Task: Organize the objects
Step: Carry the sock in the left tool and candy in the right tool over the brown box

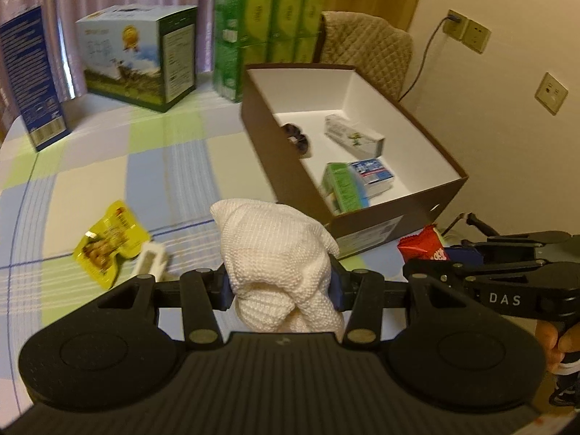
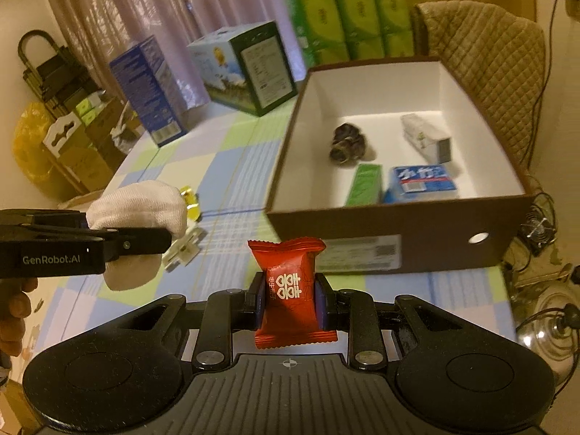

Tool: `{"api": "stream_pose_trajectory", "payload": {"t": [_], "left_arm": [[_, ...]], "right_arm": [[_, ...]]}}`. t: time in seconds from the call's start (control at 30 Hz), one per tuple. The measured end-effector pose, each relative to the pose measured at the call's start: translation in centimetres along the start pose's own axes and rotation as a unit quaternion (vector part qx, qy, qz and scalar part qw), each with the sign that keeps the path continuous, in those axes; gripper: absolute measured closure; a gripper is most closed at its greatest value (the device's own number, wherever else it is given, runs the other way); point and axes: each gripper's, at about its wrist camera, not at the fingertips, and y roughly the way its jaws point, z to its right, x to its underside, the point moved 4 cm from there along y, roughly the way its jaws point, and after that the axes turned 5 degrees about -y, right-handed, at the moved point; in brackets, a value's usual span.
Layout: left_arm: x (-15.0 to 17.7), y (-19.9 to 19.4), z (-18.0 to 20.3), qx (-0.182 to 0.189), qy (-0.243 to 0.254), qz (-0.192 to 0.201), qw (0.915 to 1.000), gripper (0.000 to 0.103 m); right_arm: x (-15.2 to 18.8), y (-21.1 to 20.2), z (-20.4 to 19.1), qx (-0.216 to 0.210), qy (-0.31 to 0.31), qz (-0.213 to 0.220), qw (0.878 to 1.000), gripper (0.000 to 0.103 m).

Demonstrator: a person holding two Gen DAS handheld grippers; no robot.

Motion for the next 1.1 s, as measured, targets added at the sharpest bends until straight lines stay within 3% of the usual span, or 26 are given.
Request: {"api": "stream_pose_trajectory", "payload": {"t": [0.47,0.83,1.1], "left_arm": [[-4.2,4.1,6.1,0.012,0.031,0.009,0.9994,0.06],[-8.6,9.1,7.8,-0.01,0.039,0.005,0.9992,0.06],[-11.7,12.9,7.8,-0.023,0.042,0.0,0.9988,0.06]], "right_arm": [[-3.4,-1.7,6.0,0.011,0.009,0.035,0.999,0.079],[-8.6,0.8,9.7,0.024,-0.007,0.054,0.998,0.079],[-11.6,4.4,11.9,0.029,-0.017,0.04,0.999,0.079]]}}
